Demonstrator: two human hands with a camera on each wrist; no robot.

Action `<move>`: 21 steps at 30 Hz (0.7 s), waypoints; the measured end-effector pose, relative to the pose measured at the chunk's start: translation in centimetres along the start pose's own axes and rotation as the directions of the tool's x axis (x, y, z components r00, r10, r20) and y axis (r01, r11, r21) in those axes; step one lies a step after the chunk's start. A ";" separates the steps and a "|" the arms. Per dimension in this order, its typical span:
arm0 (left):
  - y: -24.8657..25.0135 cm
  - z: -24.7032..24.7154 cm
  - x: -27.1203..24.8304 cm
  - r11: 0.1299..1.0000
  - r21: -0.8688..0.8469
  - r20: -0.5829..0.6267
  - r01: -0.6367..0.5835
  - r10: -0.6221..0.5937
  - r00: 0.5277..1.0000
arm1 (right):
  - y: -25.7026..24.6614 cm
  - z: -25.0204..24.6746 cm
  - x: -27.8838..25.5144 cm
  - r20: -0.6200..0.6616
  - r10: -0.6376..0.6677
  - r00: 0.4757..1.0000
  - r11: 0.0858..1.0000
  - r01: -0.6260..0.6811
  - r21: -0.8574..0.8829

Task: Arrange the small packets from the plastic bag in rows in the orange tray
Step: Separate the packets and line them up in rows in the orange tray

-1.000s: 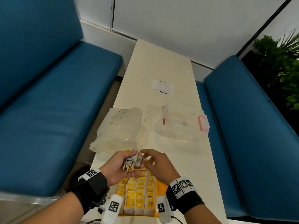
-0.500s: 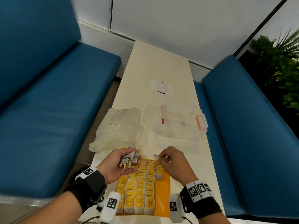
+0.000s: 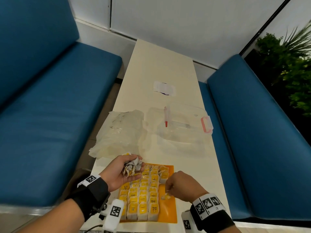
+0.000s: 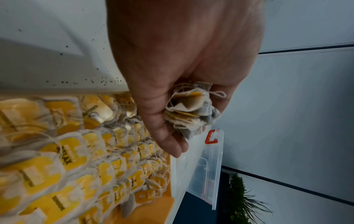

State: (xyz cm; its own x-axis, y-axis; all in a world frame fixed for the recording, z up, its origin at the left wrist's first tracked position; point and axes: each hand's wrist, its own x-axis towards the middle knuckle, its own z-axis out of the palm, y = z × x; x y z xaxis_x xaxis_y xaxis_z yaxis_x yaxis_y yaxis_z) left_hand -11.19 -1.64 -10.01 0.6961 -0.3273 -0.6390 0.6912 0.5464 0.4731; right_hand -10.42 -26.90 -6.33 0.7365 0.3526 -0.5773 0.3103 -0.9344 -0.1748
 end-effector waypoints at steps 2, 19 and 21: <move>-0.1 0.0 0.1 1.000 0.007 -0.006 0.004 -0.004 1.000 | 0.2 0.3 0.8 0.016 0.016 1.000 0.999 -0.015 -0.050; -0.2 -0.2 0.4 1.000 0.008 -0.016 0.004 -0.004 1.000 | 0.9 3.0 3.7 -0.274 0.076 0.959 0.981 -0.121 -0.150; -0.2 -0.2 0.5 1.000 0.012 -0.018 0.003 -0.003 1.000 | 0.9 2.9 3.8 -0.281 0.082 0.956 0.981 -0.126 -0.145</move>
State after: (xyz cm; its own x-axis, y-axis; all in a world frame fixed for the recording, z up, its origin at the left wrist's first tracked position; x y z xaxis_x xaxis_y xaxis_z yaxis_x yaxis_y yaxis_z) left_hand -11.07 -1.78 -10.54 0.6906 -0.3153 -0.6509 0.6955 0.5363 0.4782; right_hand -9.10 -26.57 -11.04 0.8986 0.2750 -0.3419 0.2986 -0.9542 0.0171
